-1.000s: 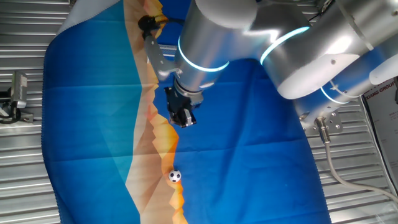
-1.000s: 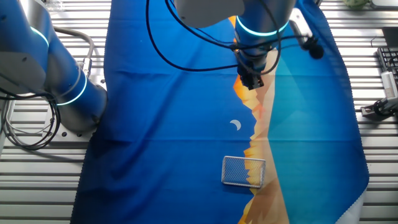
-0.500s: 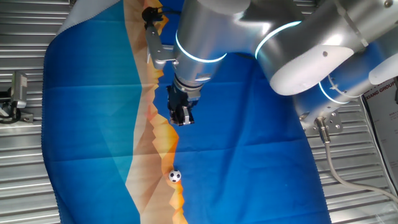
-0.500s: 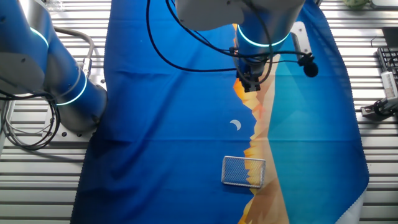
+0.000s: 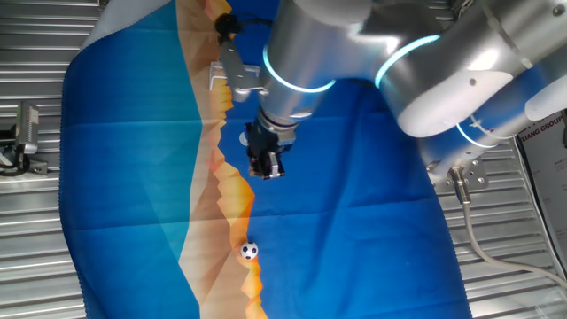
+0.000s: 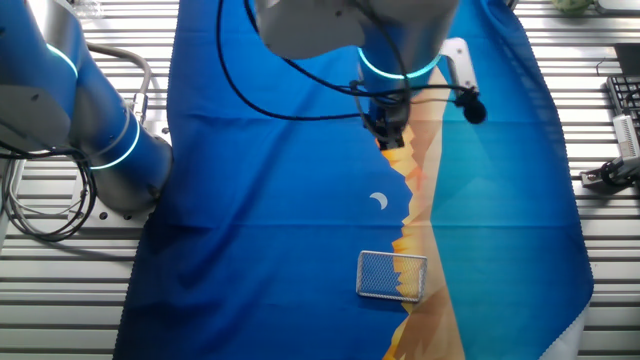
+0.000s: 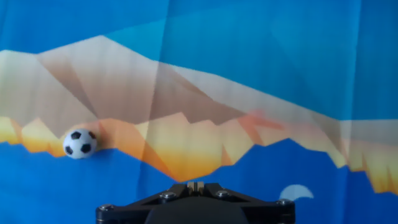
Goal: Push the soccer ball into the goal
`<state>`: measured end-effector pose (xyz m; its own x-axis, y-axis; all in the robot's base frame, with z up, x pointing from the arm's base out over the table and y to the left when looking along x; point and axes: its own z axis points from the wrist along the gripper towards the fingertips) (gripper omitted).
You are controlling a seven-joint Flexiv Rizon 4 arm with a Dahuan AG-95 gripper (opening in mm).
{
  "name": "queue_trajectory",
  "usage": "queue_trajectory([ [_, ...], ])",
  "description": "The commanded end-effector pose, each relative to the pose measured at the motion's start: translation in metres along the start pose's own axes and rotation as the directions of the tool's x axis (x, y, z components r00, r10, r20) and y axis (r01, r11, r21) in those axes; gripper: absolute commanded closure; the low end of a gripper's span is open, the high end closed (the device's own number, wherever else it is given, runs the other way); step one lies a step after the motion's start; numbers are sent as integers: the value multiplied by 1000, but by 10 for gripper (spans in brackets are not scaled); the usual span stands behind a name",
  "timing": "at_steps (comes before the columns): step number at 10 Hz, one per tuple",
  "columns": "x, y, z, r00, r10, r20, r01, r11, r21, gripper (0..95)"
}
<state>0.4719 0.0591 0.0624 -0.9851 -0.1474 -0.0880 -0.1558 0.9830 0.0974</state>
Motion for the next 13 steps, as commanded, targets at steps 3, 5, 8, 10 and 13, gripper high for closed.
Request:
queue_trajectory([
  [3, -13, 52, -3, 998, 62, -7, -62, 998, 24, 950],
  [5, -23, 84, -2, 996, 94, -9, -93, 994, 49, 950],
  [8, -32, 121, -1, 990, 138, -7, -138, 989, 61, 950],
  [10, -36, 145, 1, 987, 163, -3, -163, 985, 65, 950],
  [13, -40, 169, 9, 982, 188, 2, -187, 978, 91, 950],
])
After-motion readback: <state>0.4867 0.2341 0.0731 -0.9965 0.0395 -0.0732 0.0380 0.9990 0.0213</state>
